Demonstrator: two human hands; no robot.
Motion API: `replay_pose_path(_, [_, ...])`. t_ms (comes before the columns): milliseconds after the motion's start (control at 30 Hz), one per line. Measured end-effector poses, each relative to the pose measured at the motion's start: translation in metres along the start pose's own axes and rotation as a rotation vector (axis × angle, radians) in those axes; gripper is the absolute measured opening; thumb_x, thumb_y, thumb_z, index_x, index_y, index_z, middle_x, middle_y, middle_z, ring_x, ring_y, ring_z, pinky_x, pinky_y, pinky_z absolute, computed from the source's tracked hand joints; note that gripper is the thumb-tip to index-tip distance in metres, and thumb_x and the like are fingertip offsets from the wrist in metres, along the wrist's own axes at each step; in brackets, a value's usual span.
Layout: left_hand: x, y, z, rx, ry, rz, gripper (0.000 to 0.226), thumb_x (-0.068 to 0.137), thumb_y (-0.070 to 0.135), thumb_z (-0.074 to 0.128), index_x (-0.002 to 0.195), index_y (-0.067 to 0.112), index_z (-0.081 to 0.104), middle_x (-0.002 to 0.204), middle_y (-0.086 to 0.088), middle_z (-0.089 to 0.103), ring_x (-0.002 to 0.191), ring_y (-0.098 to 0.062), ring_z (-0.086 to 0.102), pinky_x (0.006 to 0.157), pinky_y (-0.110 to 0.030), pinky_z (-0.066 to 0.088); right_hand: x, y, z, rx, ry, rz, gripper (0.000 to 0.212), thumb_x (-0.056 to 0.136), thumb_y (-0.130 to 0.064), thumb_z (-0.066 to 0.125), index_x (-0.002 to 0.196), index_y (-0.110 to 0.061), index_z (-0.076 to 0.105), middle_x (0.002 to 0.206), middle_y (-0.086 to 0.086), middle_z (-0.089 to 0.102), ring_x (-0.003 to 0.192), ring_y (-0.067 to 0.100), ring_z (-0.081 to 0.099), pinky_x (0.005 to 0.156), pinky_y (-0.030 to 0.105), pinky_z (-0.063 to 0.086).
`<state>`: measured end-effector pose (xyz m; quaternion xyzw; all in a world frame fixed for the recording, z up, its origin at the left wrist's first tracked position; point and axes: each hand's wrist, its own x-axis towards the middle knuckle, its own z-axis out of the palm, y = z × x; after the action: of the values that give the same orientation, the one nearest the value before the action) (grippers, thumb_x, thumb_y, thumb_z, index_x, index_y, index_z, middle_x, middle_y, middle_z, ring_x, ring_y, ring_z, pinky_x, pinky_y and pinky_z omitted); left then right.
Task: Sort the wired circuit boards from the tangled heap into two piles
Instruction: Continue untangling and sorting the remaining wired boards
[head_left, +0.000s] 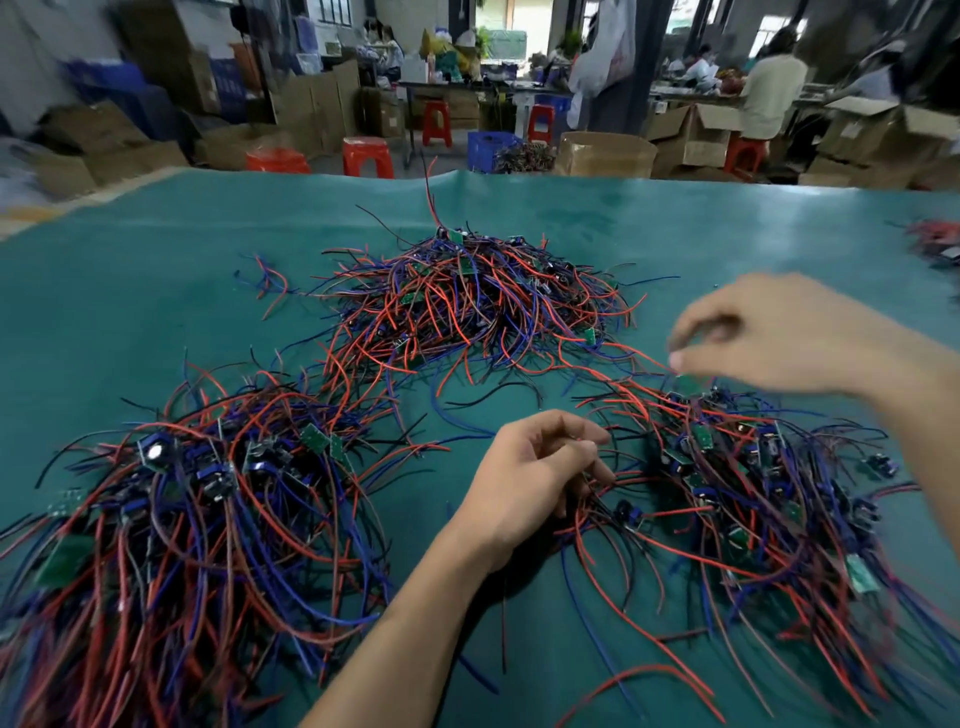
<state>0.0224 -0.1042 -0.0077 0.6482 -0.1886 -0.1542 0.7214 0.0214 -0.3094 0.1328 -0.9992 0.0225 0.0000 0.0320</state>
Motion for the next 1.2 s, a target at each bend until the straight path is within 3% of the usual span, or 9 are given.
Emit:
replay_pose_path(133, [0.001, 0.000, -0.001, -0.017, 0.015, -0.009, 0.016, 0.096, -0.001, 0.052, 0.106, 0.001, 0.064, 0.077, -0.006, 0.071, 0.057, -0.011, 0.050, 0.044, -0.018, 0.038, 0.082, -0.023, 0.033, 0.026, 0.018, -0.057, 0.022, 0.091, -0.019, 0.068, 0.108, -0.030, 0.077, 0.118, 0.003, 0.075, 0.112, 0.026, 0.066, 0.090, 0.027, 0.046])
replay_pose_path(267, [0.002, -0.001, -0.001, -0.010, 0.029, -0.012, 0.017, 0.095, -0.003, 0.052, 0.106, 0.002, 0.065, 0.075, -0.004, 0.072, 0.058, -0.011, 0.050, 0.043, -0.017, 0.039, 0.132, -0.030, 0.074, 0.136, -0.042, 0.030, 0.038, 0.097, -0.013, 0.058, 0.132, -0.024, 0.068, 0.142, 0.009, 0.062, 0.129, 0.031, 0.057, 0.100, 0.028, 0.043])
replay_pose_path(467, [0.003, -0.001, -0.002, -0.023, 0.029, -0.021, 0.017, 0.095, -0.002, 0.052, 0.104, 0.003, 0.065, 0.074, -0.004, 0.071, 0.057, -0.009, 0.050, 0.043, -0.016, 0.039, 0.141, -0.023, 0.090, 0.352, 0.204, 0.151, 0.017, 0.086, -0.012, 0.071, 0.088, -0.027, 0.079, 0.107, 0.010, 0.077, 0.109, 0.031, 0.068, 0.093, 0.031, 0.052])
replay_pose_path(567, [0.002, -0.001, -0.001, -0.038, 0.034, -0.027, 0.017, 0.095, -0.003, 0.051, 0.105, 0.001, 0.064, 0.074, -0.004, 0.071, 0.056, -0.008, 0.050, 0.043, -0.016, 0.039, 0.124, -0.016, 0.070, 0.547, 0.327, 0.201, 0.015, 0.082, -0.014, 0.077, 0.091, -0.025, 0.081, 0.097, 0.004, 0.077, 0.102, 0.024, 0.069, 0.085, 0.025, 0.049])
replay_pose_path(667, [0.003, -0.001, -0.002, -0.069, 0.054, -0.025, 0.017, 0.096, -0.003, 0.050, 0.106, -0.001, 0.063, 0.078, -0.009, 0.072, 0.055, -0.010, 0.052, 0.043, -0.017, 0.039, 0.087, -0.017, 0.040, 0.923, 0.441, 0.204, 0.023, 0.083, -0.001, 0.070, 0.088, -0.023, 0.075, 0.097, 0.008, 0.077, 0.086, 0.018, 0.072, 0.078, 0.034, 0.060])
replay_pose_path(767, [0.004, -0.001, -0.002, -0.105, 0.074, -0.005, 0.018, 0.101, 0.004, 0.046, 0.109, 0.001, 0.062, 0.085, -0.012, 0.074, 0.058, -0.010, 0.056, 0.044, -0.018, 0.042, 0.032, -0.030, 0.025, 1.319, 0.542, 0.109, 0.033, 0.085, 0.012, 0.059, 0.087, -0.020, 0.067, 0.094, 0.009, 0.077, 0.074, 0.008, 0.071, 0.061, 0.021, 0.056])
replay_pose_path(933, [0.002, 0.002, -0.002, -0.209, 0.091, 0.015, 0.031, 0.105, 0.028, 0.043, 0.110, 0.014, 0.070, 0.091, -0.015, 0.074, 0.063, -0.013, 0.061, 0.045, -0.019, 0.045, -0.026, -0.064, 0.062, 1.777, 0.353, 0.014, 0.032, 0.087, 0.020, 0.054, 0.092, -0.011, 0.061, 0.090, 0.014, 0.077, 0.079, 0.021, 0.071, 0.065, 0.026, 0.057])
replay_pose_path(1067, [0.001, 0.002, -0.002, -0.183, 0.122, 0.033, 0.019, 0.088, 0.041, 0.067, 0.080, 0.026, 0.077, 0.063, 0.003, 0.052, 0.051, -0.008, 0.036, 0.042, -0.018, 0.028, -0.033, -0.069, 0.094, 1.912, 0.294, 0.071, 0.032, 0.087, 0.021, 0.055, 0.094, -0.010, 0.058, 0.094, 0.017, 0.077, 0.084, 0.023, 0.072, 0.066, 0.027, 0.058])
replay_pose_path(1200, [0.002, -0.001, -0.003, -0.162, 0.108, 0.043, 0.009, 0.080, 0.032, 0.075, 0.085, 0.024, 0.078, 0.057, 0.009, 0.046, 0.054, -0.013, 0.017, 0.044, -0.023, 0.013, -0.033, -0.063, 0.112, 1.675, 0.467, 0.066, 0.033, 0.083, 0.021, 0.062, 0.099, -0.008, 0.055, 0.090, 0.013, 0.079, 0.085, 0.020, 0.074, 0.071, 0.027, 0.057])
